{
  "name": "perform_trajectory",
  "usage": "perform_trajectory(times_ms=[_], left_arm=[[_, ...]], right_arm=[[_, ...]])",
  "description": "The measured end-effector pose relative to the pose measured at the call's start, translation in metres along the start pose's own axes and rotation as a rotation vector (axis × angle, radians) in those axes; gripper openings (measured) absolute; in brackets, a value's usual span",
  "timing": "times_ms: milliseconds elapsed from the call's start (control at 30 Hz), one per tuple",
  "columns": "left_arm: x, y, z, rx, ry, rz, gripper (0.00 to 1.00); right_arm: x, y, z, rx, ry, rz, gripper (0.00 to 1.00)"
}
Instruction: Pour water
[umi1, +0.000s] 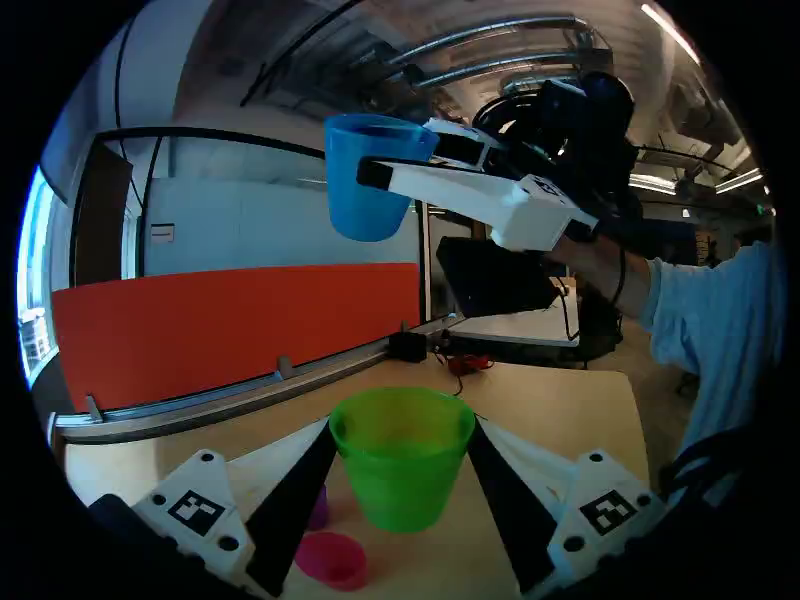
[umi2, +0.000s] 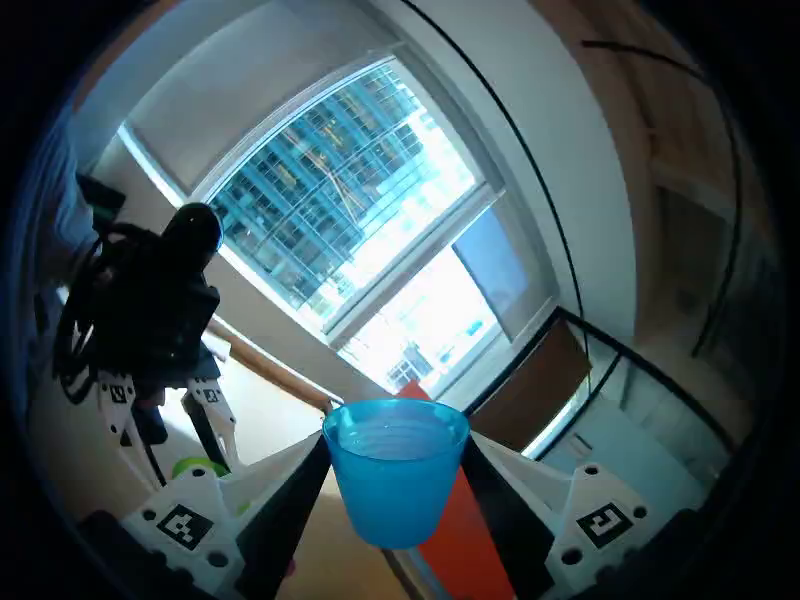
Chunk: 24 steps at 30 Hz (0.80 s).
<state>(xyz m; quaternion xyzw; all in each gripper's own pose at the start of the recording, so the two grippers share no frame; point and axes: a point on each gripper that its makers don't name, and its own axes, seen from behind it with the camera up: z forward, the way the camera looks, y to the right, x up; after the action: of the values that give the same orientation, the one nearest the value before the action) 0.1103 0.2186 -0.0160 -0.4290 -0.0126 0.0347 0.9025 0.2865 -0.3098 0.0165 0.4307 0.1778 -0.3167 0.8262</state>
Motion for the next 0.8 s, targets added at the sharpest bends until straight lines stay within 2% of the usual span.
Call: perform_trajectory(times_ms=[167,467,800], left_arm=[[0.002,0.000,0.000,0.001,0.001,0.003,0.87],[0.004,-0.001,0.000,0.005,0.002,0.006,0.87],[0.003,0.001,0.003,0.004,0.000,0.010,0.87]], right_arm=[[0.007,-0.005,-0.003,0.015,0.018,0.182,0.90],[0.008,-0.008,-0.007,0.031,0.023,0.442,0.91],[-0.002,-0.007,-0.010,0.048,0.009,0.647,0.91]])
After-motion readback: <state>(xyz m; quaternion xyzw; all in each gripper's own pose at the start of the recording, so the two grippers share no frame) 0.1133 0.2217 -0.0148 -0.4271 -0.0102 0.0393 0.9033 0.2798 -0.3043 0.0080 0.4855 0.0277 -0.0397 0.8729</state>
